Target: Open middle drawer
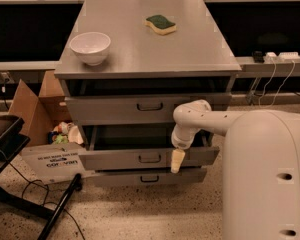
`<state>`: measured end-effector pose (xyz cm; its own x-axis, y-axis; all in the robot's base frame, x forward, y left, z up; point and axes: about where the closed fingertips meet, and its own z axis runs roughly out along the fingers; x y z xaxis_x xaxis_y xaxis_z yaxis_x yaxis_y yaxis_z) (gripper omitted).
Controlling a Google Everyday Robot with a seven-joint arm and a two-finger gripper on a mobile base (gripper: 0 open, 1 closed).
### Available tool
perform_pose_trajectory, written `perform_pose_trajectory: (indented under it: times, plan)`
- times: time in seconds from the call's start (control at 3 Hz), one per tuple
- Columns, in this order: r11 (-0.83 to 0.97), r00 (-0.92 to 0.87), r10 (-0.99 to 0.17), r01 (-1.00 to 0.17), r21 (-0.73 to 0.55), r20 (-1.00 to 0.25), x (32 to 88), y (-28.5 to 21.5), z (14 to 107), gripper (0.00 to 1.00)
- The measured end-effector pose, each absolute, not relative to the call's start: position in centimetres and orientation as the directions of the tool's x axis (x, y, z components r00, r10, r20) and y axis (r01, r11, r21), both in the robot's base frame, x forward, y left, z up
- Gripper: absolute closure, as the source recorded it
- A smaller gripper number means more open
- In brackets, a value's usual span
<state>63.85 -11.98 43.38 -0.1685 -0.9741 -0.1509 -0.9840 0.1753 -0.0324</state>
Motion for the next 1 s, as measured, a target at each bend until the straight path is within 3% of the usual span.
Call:
perform_pose_trajectory:
  times: [0.33, 0.67, 1.0]
  plan:
    - [0.188, -0.185, -0.974, -0.982, -0.004, -0.129, 62.1, -12.8, 42.4, 0.00]
    - [0.259, -0.263, -0.963, -0.964, 0.054, -0.066, 57.0, -16.0, 41.4, 0.19]
    - [0.273, -0.277, -0.959, -0.959, 0.070, -0.051, 55.9, -16.7, 41.4, 0.42]
